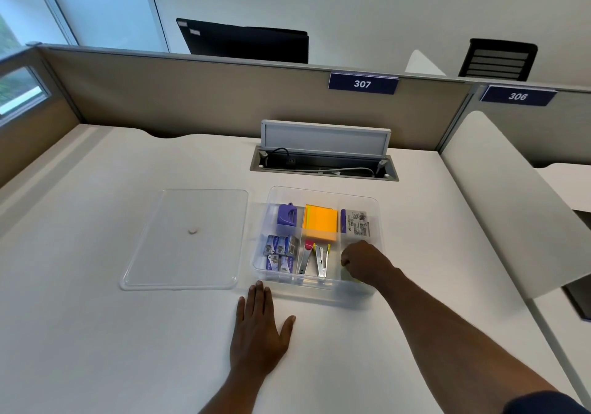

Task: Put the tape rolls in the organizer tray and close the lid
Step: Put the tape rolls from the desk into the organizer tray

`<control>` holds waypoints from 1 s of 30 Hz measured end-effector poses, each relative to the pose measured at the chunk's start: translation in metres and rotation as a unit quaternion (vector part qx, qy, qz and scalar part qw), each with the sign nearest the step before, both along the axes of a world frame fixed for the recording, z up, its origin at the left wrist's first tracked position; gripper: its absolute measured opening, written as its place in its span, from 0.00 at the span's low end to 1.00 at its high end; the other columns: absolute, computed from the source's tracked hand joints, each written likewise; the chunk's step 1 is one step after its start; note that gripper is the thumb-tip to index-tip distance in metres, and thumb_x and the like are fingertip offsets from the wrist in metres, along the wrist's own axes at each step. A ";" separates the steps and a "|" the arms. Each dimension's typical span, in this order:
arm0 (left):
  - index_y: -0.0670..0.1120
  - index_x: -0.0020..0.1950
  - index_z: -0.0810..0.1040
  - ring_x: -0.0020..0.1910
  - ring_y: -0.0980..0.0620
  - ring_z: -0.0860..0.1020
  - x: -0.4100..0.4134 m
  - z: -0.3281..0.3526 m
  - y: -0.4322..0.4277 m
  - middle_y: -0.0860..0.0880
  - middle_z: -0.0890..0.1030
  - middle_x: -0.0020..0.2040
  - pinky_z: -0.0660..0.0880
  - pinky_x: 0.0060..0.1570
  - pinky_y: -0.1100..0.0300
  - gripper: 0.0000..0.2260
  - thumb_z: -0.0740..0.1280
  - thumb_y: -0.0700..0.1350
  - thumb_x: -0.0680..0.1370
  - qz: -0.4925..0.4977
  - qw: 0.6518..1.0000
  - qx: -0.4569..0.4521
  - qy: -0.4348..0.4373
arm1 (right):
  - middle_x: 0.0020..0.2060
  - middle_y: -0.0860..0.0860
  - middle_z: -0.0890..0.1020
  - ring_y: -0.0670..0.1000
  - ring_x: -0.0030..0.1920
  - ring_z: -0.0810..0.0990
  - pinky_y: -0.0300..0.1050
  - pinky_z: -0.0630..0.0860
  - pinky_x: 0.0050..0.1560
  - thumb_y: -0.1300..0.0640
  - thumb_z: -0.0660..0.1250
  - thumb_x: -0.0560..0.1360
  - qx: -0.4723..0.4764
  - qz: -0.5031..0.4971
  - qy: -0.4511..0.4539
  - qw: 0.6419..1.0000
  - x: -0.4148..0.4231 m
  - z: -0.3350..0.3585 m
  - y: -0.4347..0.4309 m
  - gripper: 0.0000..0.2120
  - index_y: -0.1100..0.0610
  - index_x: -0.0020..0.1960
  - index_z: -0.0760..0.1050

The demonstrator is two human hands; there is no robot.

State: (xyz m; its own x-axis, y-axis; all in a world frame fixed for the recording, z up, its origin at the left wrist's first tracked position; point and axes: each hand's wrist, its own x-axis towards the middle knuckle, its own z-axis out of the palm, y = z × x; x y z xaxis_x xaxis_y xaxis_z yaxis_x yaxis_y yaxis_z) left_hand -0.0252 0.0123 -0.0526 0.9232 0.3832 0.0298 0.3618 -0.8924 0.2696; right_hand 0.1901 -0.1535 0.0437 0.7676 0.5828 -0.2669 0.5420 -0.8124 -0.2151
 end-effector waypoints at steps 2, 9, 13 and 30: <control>0.42 0.76 0.55 0.77 0.46 0.54 0.000 0.000 0.000 0.43 0.58 0.78 0.48 0.76 0.50 0.37 0.49 0.65 0.76 0.000 1.000 0.000 0.003 | 0.55 0.56 0.84 0.55 0.56 0.81 0.48 0.72 0.68 0.62 0.63 0.77 0.004 0.004 0.005 1.000 0.000 -0.001 0.000 0.10 0.60 0.55 0.81; 0.41 0.75 0.57 0.77 0.46 0.56 0.000 0.000 0.000 0.42 0.59 0.77 0.49 0.76 0.50 0.36 0.51 0.65 0.76 -0.001 1.000 -0.002 0.005 | 0.54 0.57 0.83 0.57 0.55 0.80 0.49 0.75 0.63 0.61 0.62 0.77 0.048 -0.049 -0.040 0.997 0.002 0.002 -0.004 0.11 0.59 0.53 0.81; 0.40 0.75 0.58 0.76 0.45 0.57 -0.001 0.000 0.000 0.42 0.60 0.76 0.48 0.75 0.51 0.36 0.52 0.64 0.76 -0.002 1.000 -0.005 0.000 | 0.56 0.58 0.81 0.59 0.55 0.80 0.50 0.77 0.57 0.60 0.60 0.78 0.065 -0.116 -0.085 0.987 0.005 0.005 -0.011 0.11 0.60 0.56 0.78; 0.41 0.76 0.53 0.77 0.47 0.51 0.000 0.002 0.000 0.43 0.55 0.78 0.45 0.76 0.51 0.37 0.49 0.65 0.76 -0.002 1.000 -0.008 0.005 | 0.55 0.58 0.81 0.58 0.54 0.82 0.51 0.79 0.54 0.57 0.62 0.77 -0.006 -0.123 -0.091 0.988 0.001 -0.005 -0.001 0.12 0.59 0.58 0.75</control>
State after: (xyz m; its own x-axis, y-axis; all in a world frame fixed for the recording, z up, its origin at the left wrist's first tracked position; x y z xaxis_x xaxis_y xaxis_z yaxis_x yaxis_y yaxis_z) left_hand -0.0256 0.0123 -0.0508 0.9249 0.3800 0.0135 0.3613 -0.8893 0.2805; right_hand 0.1908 -0.1547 0.0389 0.9213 0.3707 -0.1174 0.3571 -0.9261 -0.1218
